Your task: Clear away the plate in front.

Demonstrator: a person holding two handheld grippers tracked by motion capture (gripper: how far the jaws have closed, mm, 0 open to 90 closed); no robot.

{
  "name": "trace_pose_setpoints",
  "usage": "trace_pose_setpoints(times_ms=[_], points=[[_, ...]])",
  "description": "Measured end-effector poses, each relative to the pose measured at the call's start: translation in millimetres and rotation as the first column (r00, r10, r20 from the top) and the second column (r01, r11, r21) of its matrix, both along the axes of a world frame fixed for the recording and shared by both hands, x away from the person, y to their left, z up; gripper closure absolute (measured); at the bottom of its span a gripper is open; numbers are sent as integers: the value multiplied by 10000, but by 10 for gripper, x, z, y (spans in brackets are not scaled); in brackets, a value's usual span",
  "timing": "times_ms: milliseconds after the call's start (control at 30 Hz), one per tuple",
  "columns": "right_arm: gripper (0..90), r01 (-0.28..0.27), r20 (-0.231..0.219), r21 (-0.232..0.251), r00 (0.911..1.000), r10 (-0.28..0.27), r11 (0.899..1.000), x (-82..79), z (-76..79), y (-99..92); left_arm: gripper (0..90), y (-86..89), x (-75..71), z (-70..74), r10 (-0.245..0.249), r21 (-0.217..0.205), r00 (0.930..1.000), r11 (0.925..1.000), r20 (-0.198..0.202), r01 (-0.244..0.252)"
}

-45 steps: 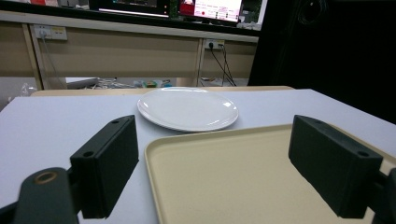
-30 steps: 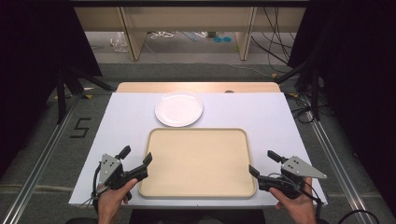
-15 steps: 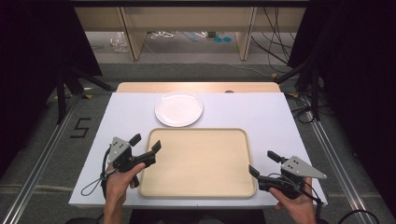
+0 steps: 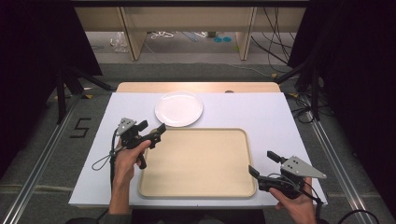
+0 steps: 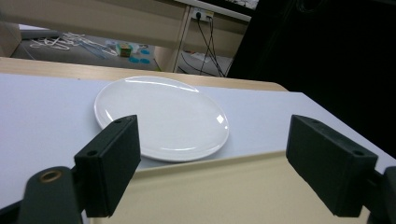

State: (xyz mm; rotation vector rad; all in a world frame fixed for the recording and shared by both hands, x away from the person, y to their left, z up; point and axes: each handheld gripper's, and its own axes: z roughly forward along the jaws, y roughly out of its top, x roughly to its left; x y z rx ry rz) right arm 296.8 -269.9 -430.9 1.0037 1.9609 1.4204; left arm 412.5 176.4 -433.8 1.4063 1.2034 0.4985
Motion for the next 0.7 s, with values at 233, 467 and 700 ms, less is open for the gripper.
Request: trace_pose_setpoints(times_ms=[233, 467, 700], points=[[162, -15, 42, 40, 10000, 15, 10000, 3, -1, -1, 182, -29, 296, 41, 150, -42, 9984, 9999, -551, -152], [163, -86, -37, 7, 10000, 86, 10000, 7, -6, 3, 183, -108, 662, 33, 196, 59, 9927, 9998, -1190, -191], [166, -114, -85, 15, 9999, 114, 9999, 5, -11, -3, 172, -80, 963, -22, 421, -244, 9813, 9986, -1876, -475]])
